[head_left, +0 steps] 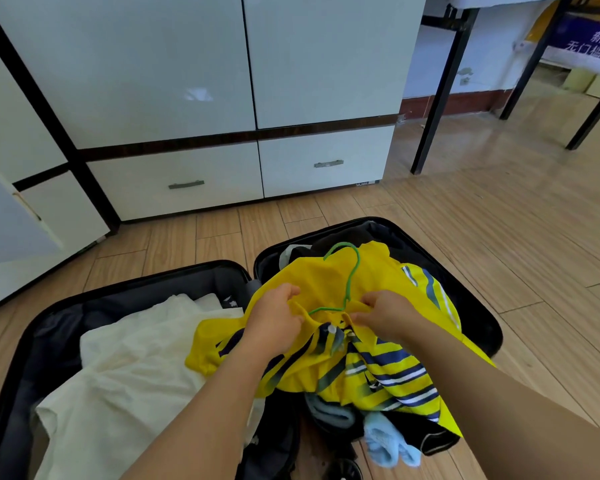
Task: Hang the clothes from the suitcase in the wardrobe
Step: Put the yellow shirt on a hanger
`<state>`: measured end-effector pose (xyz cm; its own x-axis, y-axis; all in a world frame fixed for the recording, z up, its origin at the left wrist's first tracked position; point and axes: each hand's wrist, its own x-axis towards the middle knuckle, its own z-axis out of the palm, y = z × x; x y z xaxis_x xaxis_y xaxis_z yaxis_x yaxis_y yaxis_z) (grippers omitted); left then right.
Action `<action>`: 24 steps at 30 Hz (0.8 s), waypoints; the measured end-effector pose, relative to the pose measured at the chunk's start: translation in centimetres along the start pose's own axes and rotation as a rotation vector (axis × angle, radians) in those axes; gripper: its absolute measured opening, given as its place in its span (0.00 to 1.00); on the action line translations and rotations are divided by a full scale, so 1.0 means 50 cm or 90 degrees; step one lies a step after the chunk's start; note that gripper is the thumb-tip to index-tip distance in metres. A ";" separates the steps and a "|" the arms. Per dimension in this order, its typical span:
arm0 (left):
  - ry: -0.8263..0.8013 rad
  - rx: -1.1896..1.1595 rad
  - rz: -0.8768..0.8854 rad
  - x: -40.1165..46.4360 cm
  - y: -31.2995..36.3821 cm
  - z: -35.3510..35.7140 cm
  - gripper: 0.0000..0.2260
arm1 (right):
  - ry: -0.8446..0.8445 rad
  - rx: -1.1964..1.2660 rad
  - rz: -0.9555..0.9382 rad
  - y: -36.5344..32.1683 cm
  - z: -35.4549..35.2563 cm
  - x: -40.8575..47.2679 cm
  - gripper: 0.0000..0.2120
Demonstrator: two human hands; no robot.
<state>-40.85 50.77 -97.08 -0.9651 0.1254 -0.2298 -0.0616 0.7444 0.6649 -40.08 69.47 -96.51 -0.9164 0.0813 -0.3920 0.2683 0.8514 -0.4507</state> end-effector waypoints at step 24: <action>0.469 0.058 0.317 -0.143 0.497 -0.946 0.09 | 0.392 0.095 -0.613 -0.695 -0.791 -0.264 0.12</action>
<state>-47.50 37.34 -45.31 -0.7953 0.0187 0.6060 0.3983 0.7697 0.4990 -49.09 59.30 -43.94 -0.7397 -0.2948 0.6050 -0.6258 0.6319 -0.4573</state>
